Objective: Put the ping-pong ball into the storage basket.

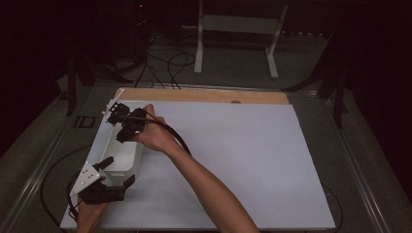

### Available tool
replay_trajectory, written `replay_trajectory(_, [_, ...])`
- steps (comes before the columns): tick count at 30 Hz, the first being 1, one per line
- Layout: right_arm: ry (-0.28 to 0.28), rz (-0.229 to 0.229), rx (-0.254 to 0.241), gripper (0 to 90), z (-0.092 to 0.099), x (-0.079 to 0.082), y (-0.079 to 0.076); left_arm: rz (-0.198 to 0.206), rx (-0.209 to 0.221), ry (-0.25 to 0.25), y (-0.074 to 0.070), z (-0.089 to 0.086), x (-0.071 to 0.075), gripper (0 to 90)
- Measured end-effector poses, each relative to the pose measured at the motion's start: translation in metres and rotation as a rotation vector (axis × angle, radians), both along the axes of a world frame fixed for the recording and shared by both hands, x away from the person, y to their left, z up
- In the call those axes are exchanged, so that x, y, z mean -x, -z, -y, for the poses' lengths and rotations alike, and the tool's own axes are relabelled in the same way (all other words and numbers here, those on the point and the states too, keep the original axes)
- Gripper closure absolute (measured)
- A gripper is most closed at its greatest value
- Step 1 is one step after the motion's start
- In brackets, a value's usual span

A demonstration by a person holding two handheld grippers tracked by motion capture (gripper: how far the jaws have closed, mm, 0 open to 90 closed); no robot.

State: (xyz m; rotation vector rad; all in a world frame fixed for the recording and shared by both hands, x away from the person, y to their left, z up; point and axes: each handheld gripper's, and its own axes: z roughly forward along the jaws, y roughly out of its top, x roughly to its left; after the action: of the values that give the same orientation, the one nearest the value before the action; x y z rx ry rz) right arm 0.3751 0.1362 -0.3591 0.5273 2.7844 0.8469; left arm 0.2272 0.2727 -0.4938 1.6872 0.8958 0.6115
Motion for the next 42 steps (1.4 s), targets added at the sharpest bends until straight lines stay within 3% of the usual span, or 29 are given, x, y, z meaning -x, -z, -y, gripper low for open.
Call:
replay_trajectory(12, [0.0,-0.009,0.015,50.2,-0.011,-0.001,0.003,0.003,0.001,0.003,0.0,0.0,0.0,0.0])
replay_trajectory(21, [0.004,-0.034,0.026,50.1,-0.016,-0.001,0.016,0.007,0.005,0.001,-0.001,-0.001,0.001,0.0])
replay_trajectory(39, [0.007,-0.065,0.031,49.6,-0.016,-0.002,0.024,0.007,0.009,0.001,-0.001,0.0,0.001,0.0])
replay_trajectory(41, [0.009,-0.076,0.022,44.3,-0.015,-0.003,0.024,0.006,0.009,0.001,-0.001,0.0,0.001,0.0])
replay_trajectory(42, [0.01,-0.09,0.018,32.9,-0.015,-0.003,0.024,0.006,0.007,0.001,-0.001,0.0,0.001,0.0])
